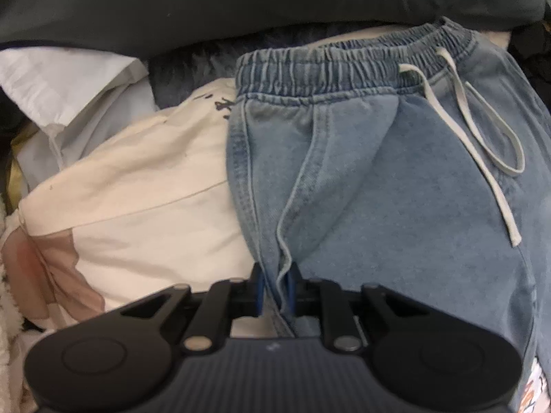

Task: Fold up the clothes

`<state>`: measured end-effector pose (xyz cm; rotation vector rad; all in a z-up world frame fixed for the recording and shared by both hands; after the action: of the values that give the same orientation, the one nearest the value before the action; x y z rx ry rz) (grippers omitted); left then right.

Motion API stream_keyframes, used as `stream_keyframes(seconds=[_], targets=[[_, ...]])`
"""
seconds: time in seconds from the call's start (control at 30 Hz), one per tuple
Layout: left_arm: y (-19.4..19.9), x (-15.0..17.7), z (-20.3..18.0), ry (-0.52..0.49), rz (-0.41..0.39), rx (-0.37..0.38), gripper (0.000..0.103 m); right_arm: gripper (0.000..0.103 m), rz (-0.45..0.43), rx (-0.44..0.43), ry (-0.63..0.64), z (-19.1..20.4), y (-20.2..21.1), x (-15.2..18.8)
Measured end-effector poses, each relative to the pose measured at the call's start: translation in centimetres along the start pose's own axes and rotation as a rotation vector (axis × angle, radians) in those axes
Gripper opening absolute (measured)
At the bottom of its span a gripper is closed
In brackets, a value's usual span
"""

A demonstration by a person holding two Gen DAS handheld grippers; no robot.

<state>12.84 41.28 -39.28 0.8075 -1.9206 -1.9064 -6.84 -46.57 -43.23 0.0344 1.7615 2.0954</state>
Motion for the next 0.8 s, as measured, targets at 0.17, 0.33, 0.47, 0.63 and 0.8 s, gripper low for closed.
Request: stream_keyframes(seconds=[0.17,0.33,0.47,0.63,0.8], targets=[[1.5,-1.0,0.4,-0.006,-0.048,0.002,0.033,0.036,0.0,0.026,-0.006,-0.8,-0.8,0.2],[2.8,-2.0,1.0,-0.019,-0.078,0.001,0.039,0.036,-0.007,0.022,-0.055,-1.5,-1.1,0.3],[3.6,-2.0,0.9,-0.026,-0.084,-0.001,0.04,0.036,-0.002,0.024,-0.073,-1.5,-1.4,0.6],[4.4,-1.8,0.0,-0.045,-0.09,0.004,0.045,0.037,0.012,0.028,-0.047,-1.2,-1.1,1.6],[4.4,-1.4,-0.7,-0.073,-0.081,-0.001,0.045,0.039,0.029,0.016,-0.06,-1.2,-1.2,3.1]])
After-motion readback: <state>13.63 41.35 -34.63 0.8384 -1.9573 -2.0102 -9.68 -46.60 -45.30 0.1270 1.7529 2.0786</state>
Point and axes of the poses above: each gripper's, at about its wrist camera, not at the fingertips, and y roughly against the way its jaws point, z to its left, x to its underside, the point moved 8 cm from there along -y, roughly the way its jaws point, and after that the axes turned 5 degrees about y, right-handed, at the moved point
